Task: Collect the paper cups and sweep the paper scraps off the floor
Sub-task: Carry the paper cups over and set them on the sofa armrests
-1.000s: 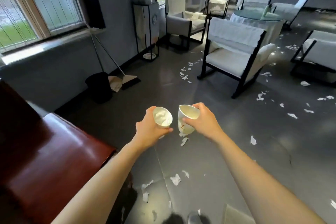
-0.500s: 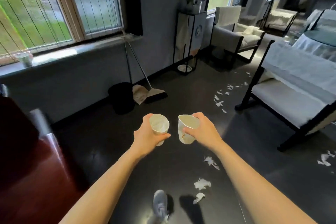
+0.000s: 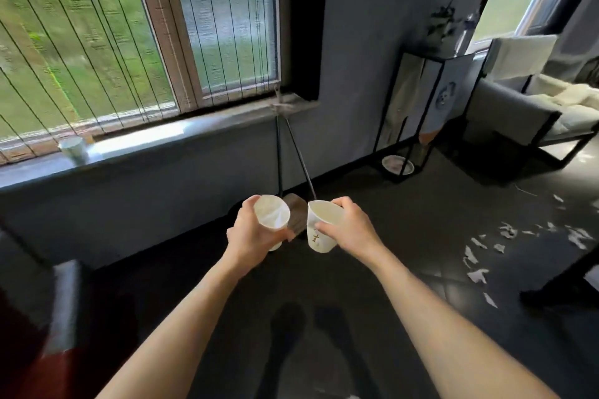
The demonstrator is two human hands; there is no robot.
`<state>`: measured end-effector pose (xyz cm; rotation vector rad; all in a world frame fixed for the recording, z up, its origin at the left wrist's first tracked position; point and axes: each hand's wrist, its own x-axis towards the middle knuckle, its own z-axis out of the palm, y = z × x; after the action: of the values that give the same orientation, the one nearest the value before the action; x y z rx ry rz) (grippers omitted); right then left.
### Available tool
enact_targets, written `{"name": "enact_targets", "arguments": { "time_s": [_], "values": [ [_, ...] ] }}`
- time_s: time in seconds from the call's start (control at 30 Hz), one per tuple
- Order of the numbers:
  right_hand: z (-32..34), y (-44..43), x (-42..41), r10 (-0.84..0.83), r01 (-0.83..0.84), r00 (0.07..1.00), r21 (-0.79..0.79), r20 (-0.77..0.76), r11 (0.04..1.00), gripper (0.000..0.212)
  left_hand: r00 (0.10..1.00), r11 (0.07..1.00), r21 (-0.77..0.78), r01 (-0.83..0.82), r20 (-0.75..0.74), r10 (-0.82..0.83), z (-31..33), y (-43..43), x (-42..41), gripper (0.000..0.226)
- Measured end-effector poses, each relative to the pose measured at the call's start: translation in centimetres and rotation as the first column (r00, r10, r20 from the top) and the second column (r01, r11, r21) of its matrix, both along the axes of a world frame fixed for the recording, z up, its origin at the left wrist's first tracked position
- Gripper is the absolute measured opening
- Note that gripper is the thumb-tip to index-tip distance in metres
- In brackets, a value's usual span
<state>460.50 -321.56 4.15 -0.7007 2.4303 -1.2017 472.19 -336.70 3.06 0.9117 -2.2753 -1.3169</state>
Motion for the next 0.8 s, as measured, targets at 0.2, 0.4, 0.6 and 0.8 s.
{"name": "enact_targets", "arguments": {
  "time_s": [0.2, 0.4, 0.6, 0.8],
  "values": [
    [-3.7, -11.9, -16.0, 0.149, -0.149, 0.989, 0.063, -0.009, 0.987, 0.053, 0.967, 0.97, -0.075, -0.232, 0.087, 0.238, -4.0, -10.0, -12.7, 0.092],
    [-5.0, -23.3, -29.3, 0.33, -0.315, 0.944, 0.233, -0.024, 0.92, 0.056, 0.894, 0.904, 0.0, -0.428, 0.147, 0.423, -5.9, -18.4, -21.7, 0.093],
    [-10.3, -34.7, -35.2, 0.44, -0.426, 0.898, 0.285, 0.016, 0.859, 0.058, 0.842, 0.855, 0.088, -0.511, 0.252, 0.478, -10.4, -26.3, -27.1, 0.098],
    [-21.1, -43.9, -39.4, 0.471, -0.489, 0.872, 0.32, 0.137, 0.812, 0.06, 0.826, 0.866, 0.158, -0.475, 0.421, 0.376, -22.0, -35.4, -33.6, 0.079]
  ]
}}
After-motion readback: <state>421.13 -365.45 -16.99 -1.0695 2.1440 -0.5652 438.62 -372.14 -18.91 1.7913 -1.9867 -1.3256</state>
